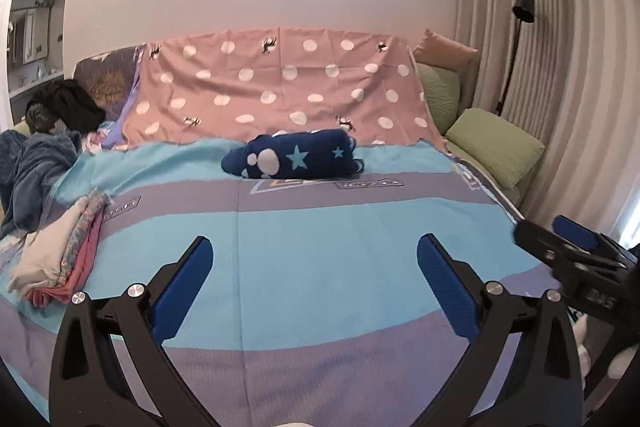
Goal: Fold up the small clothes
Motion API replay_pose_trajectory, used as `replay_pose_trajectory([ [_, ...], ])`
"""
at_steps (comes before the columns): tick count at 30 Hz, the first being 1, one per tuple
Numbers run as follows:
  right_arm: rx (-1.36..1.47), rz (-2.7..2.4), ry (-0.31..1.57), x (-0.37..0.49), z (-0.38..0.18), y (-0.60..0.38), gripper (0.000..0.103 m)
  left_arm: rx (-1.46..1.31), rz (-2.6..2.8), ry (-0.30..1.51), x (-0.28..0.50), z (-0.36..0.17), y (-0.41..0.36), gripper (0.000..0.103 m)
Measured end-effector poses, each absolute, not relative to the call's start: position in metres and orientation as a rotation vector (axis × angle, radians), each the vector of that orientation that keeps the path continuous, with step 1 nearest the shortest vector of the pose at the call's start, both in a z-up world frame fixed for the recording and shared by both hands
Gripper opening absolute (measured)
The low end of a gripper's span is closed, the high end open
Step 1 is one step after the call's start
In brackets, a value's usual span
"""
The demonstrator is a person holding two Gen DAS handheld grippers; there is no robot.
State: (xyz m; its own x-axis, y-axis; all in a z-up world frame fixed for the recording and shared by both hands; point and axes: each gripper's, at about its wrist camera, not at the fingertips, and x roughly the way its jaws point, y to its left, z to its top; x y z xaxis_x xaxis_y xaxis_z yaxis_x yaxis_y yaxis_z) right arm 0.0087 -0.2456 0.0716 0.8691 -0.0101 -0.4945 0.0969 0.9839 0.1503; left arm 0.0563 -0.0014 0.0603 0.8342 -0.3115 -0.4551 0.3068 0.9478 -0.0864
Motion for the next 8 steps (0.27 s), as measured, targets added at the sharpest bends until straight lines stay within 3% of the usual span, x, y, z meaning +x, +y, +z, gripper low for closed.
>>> replay_pose_trajectory([
  [8, 0.177, -0.061, 0.506, -0.006, 0.074, -0.247, 0.101, 0.055, -0.322, 0.438, 0.026, 0.066, -0.011, 0.102],
])
